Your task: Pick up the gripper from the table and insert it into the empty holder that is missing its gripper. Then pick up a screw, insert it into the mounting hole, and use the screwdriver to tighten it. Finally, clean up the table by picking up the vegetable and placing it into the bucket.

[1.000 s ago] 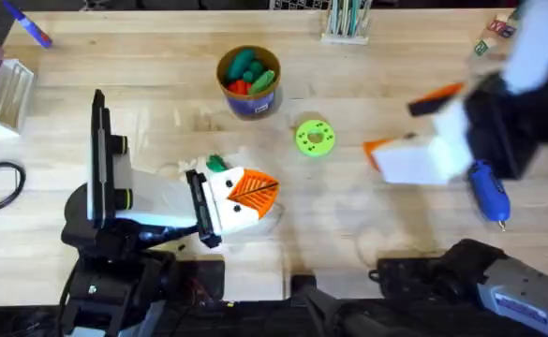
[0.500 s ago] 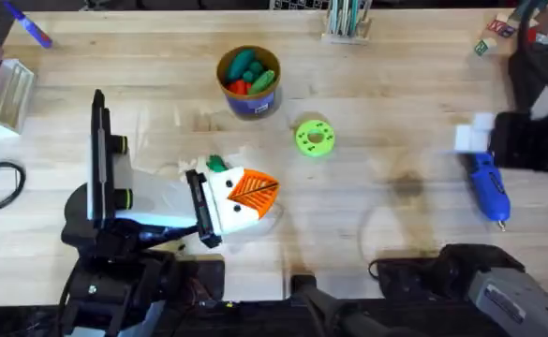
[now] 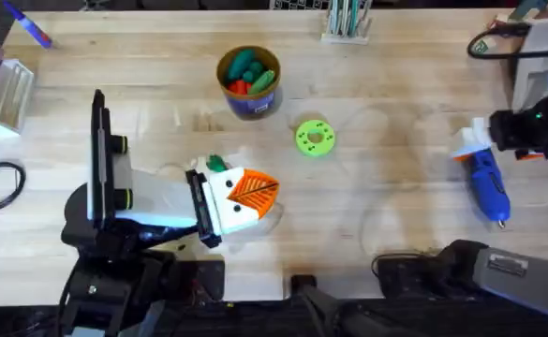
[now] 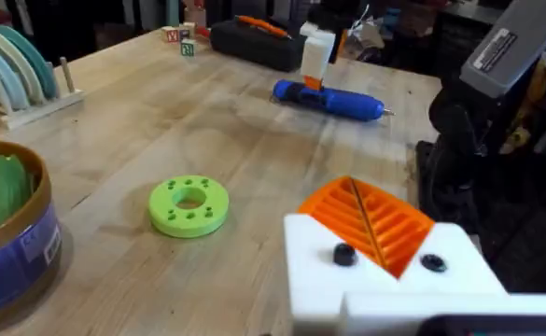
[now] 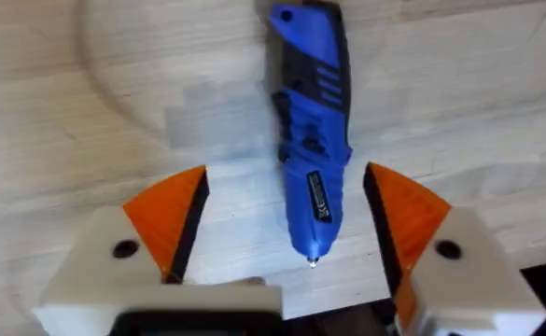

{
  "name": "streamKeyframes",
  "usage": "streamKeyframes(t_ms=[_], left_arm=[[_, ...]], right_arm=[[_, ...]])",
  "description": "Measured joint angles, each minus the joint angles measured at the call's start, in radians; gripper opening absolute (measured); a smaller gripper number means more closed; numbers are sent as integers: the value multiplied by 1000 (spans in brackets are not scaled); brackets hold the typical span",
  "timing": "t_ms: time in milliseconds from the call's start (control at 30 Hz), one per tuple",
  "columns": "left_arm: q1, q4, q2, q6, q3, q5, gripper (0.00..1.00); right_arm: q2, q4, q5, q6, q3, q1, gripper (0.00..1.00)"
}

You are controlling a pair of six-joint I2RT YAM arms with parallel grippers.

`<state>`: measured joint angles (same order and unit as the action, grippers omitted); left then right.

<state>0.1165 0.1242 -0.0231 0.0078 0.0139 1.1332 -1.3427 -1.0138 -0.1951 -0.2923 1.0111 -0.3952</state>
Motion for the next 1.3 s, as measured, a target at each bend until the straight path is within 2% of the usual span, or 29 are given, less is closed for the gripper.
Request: streamKeyframes(t_ms=[233,533,600,667,833,867,933,1100,1300], left_arm=[[0,0,0,0,0,0,5],[0,0,0,0,0,0,5],[0,0,0,0,0,0,5],[0,0,0,0,0,0,5],[0,0,0,0,0,0,5],[0,0,0,0,0,0,5],[0,0,0,0,0,0,5],[0,0,0,0,0,0,5],[0,0,0,0,0,0,5]], right_arm=[[-194,88,-7,-110,0,-44,991],[-286,200,-10,-170,0,-46,973],[-289,201,-7,-174,0,-46,909],[-292,200,-3,-181,0,-47,764],[-301,210,-16,-192,0,-67,157],[-301,206,-18,-187,0,-70,64],[-300,198,-16,-183,0,-74,17],[-286,199,-18,-184,-3,-62,21],[-113,201,-17,-184,-11,32,20]])
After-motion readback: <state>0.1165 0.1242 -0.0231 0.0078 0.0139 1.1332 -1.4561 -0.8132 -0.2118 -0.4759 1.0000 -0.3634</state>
